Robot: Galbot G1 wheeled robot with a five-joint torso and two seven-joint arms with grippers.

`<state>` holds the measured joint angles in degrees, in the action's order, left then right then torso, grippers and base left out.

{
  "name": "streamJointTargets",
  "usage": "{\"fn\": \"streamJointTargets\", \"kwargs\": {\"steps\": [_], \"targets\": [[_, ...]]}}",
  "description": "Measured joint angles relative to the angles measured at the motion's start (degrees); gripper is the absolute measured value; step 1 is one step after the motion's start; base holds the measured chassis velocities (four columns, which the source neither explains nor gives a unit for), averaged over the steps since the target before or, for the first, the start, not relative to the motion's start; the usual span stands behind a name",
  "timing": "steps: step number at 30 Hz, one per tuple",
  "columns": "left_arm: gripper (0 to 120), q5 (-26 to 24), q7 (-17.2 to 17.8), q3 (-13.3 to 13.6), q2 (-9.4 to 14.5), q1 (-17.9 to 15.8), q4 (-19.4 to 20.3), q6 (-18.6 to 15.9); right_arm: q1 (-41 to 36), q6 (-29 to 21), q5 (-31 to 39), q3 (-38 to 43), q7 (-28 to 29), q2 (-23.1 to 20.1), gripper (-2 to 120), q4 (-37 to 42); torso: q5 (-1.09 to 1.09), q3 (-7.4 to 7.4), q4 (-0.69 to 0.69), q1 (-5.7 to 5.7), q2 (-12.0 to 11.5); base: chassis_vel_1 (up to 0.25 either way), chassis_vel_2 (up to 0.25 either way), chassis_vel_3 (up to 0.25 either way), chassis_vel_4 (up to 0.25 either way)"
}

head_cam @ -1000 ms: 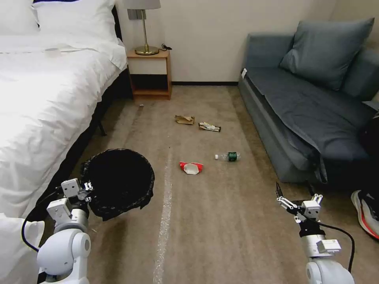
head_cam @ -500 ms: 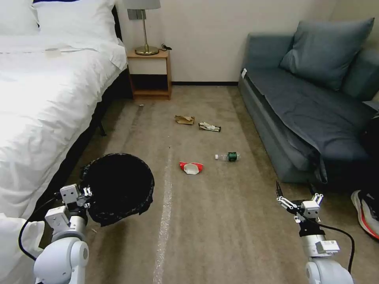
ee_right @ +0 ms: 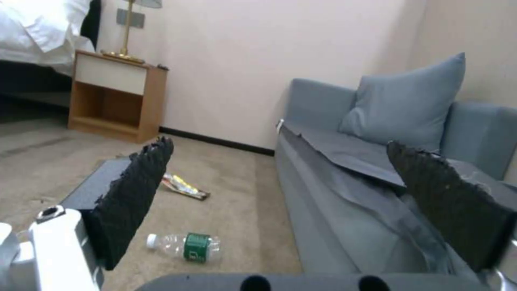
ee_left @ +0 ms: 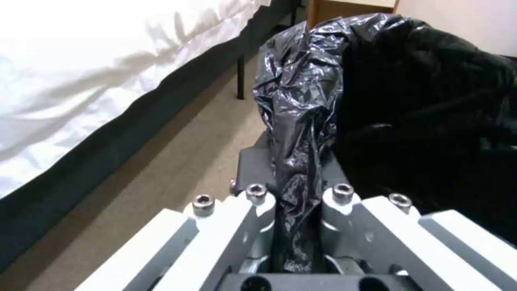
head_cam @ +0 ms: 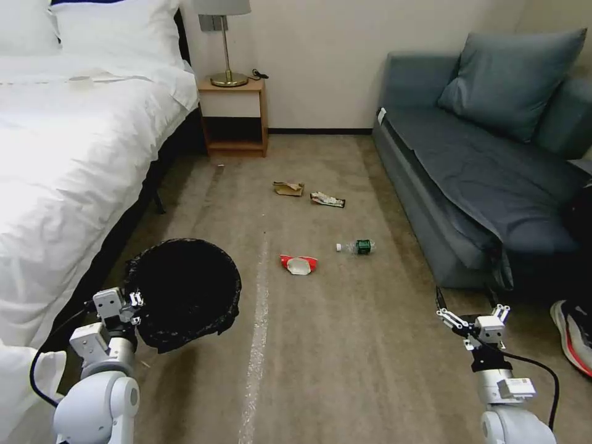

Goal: Pick up the trash bin, then pick up the garbage on the floor and place it into the trash bin.

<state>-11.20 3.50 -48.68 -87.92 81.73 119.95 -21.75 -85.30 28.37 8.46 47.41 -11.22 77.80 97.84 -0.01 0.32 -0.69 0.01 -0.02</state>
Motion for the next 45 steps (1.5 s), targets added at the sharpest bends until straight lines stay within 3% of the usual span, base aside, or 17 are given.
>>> {"fn": "streamJointTargets", "kwargs": {"steps": [45], "targets": [[5,-0.59,1.17,-0.22,-0.27,-0.33,-0.29,0.81,0.10,0.74,0.93,0.71,-1.71,-0.01,100,-0.65,0.00,0.00,0.00,0.00,0.00,-0.049,0.053,0.052,-0.054]]}}
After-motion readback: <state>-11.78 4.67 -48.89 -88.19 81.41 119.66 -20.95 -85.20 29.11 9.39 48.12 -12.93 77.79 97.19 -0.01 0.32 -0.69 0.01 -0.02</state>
